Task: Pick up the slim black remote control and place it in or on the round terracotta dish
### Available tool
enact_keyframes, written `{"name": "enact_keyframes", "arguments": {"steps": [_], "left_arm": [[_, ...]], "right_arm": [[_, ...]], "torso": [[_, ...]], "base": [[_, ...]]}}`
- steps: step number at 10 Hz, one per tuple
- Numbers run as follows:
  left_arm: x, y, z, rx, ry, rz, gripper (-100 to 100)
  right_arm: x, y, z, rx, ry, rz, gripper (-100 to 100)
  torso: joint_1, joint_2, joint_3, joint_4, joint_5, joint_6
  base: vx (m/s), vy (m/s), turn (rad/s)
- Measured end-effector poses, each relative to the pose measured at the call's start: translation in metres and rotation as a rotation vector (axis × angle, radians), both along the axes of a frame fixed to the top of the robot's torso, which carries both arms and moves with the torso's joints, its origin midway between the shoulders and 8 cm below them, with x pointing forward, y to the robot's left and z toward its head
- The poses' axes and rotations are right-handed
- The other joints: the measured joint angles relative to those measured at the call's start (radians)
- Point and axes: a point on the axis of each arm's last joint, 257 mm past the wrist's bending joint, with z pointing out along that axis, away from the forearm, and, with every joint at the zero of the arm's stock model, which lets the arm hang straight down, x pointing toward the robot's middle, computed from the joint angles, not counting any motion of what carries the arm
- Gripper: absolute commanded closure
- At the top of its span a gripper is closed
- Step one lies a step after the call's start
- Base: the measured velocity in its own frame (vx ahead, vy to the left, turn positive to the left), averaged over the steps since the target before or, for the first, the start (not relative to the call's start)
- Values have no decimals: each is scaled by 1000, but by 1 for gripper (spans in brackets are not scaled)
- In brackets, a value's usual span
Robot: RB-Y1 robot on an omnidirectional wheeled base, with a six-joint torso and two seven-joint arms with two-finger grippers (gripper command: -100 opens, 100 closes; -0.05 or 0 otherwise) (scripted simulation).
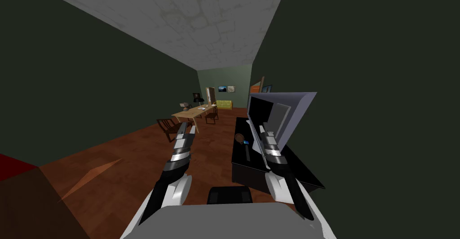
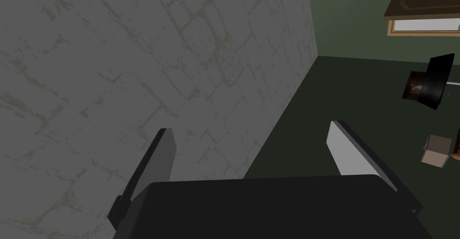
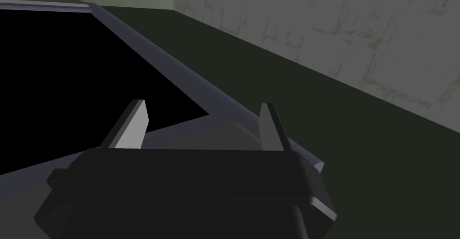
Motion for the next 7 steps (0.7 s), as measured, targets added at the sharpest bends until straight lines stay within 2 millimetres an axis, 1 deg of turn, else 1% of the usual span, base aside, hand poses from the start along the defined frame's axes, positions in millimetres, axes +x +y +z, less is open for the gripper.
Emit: {"name": "enact_keyframes", "arguments": {"steps": [1,3,4,5,6,7], "left_arm": [[0,0,0,0,0,0,0],[0,0,0,0,0,0,0],[0,0,0,0,0,0,0],[0,0,0,0,0,0,0],[0,0,0,0,0,0,0],[0,0,0,0,0,0,0]], "right_arm": [[11,-3,-11,-7,28,3,-100],[19,-11,-21,-12,71,3,-100],[25,-20,-28,-12,98,1,-100],[34,-24,-39,-7,131,-2,-100],[43,-30,-51,-2,166,-7,-100],[48,-35,-57,2,188,-10,-100]], "torso": [[6,-2,-1,0,1,0],[7,-1,-1,0,2,0],[7,-2,-1,0,2,0],[8,-4,-2,-1,2,0],[11,-5,-3,-1,2,0],[9,-3,-2,-1,2,0]], "base": [[28,131,-55],[17,104,-50],[54,127,-78],[65,169,-89],[27,131,-33],[11,109,-48]]}}
